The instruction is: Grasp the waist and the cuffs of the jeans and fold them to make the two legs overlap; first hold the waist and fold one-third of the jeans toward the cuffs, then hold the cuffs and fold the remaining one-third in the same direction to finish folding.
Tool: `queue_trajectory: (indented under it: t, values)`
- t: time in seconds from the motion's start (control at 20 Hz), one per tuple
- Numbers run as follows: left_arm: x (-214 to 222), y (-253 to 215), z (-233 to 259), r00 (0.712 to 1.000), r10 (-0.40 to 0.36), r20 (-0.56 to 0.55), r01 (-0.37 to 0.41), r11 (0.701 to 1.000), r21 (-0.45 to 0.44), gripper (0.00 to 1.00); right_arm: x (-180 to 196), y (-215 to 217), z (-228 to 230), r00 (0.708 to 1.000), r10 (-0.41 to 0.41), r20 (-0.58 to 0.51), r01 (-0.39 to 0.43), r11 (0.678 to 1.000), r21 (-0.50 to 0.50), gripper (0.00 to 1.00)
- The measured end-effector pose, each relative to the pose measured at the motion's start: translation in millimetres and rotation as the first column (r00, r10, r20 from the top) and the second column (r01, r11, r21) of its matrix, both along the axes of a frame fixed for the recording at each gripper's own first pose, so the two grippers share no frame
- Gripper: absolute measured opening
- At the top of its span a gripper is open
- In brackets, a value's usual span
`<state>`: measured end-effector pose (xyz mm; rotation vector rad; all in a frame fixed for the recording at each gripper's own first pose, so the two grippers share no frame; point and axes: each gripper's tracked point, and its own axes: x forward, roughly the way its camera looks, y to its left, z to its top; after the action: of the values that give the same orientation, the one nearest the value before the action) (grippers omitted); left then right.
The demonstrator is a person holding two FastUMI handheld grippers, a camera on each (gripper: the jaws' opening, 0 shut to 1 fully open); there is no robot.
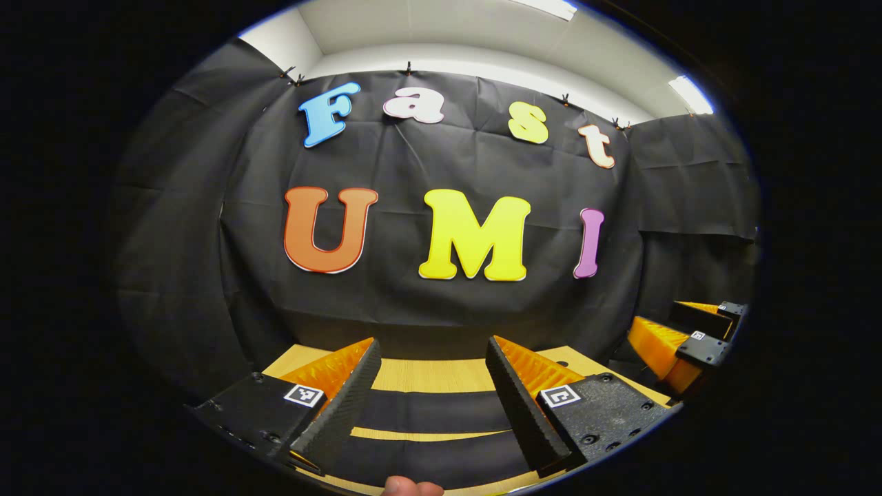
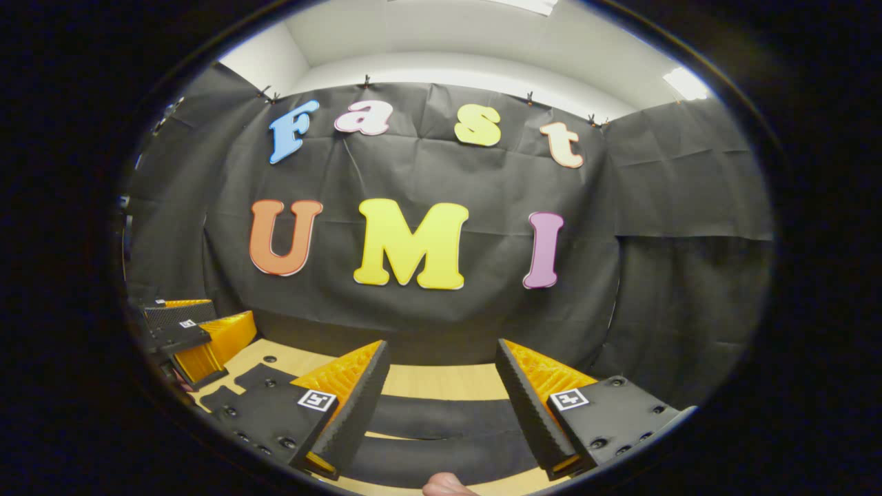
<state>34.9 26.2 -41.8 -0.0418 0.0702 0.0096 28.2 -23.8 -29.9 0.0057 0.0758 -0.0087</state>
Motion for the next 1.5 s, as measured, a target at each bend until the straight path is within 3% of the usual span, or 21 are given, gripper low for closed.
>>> queue_trajectory:
  t: [0.1, 0.3, 0.45, 0.55, 0.65, 0.8, 0.9, 0.95, 1.05, 1.2, 1.3, 1.5]
  values:
    - [10, 8, -30, 0.997, 0.0, -0.08, -0.006, 0.997, -0.078, 0.98, 14, -23, -23, 0.998, -0.001, -0.07, 0.001, 1.0, 0.005, 0.96]
    - [16, 83, -97, 0.965, 0.118, -0.236, -0.165, 0.968, -0.188, 0.99, 38, -101, -75, 0.974, -0.062, -0.218, 0.065, 0.998, 0.007, 0.94]
    - [-5, 168, -148, 0.885, 0.285, -0.368, -0.377, 0.903, -0.208, 0.99, 44, -173, -115, 0.938, -0.123, -0.325, 0.137, 0.99, 0.021, 0.96]
    - [-33, 213, -186, 0.79, 0.353, -0.502, -0.533, 0.799, -0.278, 0.99, 46, -214, -146, 0.9, -0.146, -0.41, 0.19, 0.98, 0.067, 0.97]
    - [-62, 246, -217, 0.701, 0.389, -0.597, -0.67, 0.646, -0.366, 0.99, 48, -246, -182, 0.849, -0.17, -0.501, 0.261, 0.958, 0.116, 0.96]
    - [-99, 275, -245, 0.6, 0.4, -0.693, -0.79, 0.431, -0.435, 0.99, 44, -282, -238, 0.744, -0.161, -0.649, 0.386, 0.896, 0.22, 0.98]
    - [-111, 288, -259, 0.548, 0.379, -0.746, -0.833, 0.33, -0.444, 0.99, 40, -295, -271, 0.675, -0.132, -0.726, 0.469, 0.836, 0.284, 0.99]
    - [-119, 288, -266, 0.524, 0.358, -0.772, -0.849, 0.283, -0.445, 0.99, 39, -300, -284, 0.644, -0.118, -0.756, 0.504, 0.809, 0.303, 0.94]
    - [-125, 289, -278, 0.477, 0.334, -0.813, -0.879, 0.197, -0.435, 0.99, 36, -306, -307, 0.589, -0.088, -0.803, 0.564, 0.757, 0.33, 0.98]
    - [-120, 295, -294, 0.452, 0.298, -0.841, -0.892, 0.134, -0.432, 0.99, 37, -313, -317, 0.541, -0.076, -0.837, 0.613, 0.717, 0.331, 0.98]
    - [-115, 296, -301, 0.444, 0.274, -0.853, -0.896, 0.118, -0.429, 0.99, 38, -315, -319, 0.524, -0.08, -0.848, 0.618, 0.72, 0.314, 0.98]
    - [-109, 297, -316, 0.396, 0.262, -0.88, -0.918, 0.095, -0.385, 0.99, 40, -322, -328, 0.476, -0.084, -0.875, 0.633, 0.724, 0.274, 0.98]
